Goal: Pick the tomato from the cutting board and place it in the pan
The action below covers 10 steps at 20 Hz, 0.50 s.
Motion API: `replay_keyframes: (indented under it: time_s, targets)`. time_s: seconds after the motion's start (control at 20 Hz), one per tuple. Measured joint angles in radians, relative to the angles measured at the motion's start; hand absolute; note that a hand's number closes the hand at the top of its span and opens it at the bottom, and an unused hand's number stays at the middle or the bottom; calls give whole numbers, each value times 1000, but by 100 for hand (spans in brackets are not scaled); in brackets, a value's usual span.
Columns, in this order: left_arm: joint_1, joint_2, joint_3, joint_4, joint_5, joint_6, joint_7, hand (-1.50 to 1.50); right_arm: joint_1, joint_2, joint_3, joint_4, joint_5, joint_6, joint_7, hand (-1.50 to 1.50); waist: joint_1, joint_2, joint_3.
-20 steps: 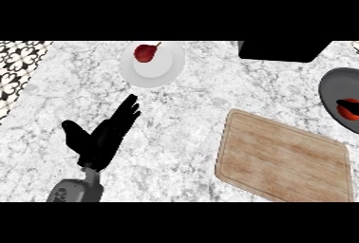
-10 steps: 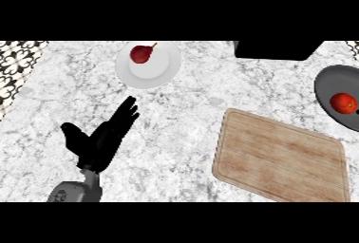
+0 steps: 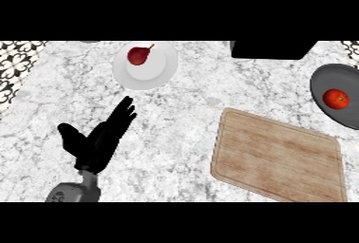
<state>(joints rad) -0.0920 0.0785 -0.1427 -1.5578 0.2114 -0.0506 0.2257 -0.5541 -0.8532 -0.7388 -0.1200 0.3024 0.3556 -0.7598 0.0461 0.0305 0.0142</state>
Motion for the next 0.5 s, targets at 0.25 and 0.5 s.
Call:
replay_keyframes:
  time_s: [0.25,0.5]
  targets:
    - [3,1,5,4,1,-3,-7,0,47,-23,3,-15,-1,42,-6,-150,-2,-2,0]
    - [11,5,8,-1,6,-9,-5,0,88,-34,11,-31,1,64,-9,-150,-4,-6,0]
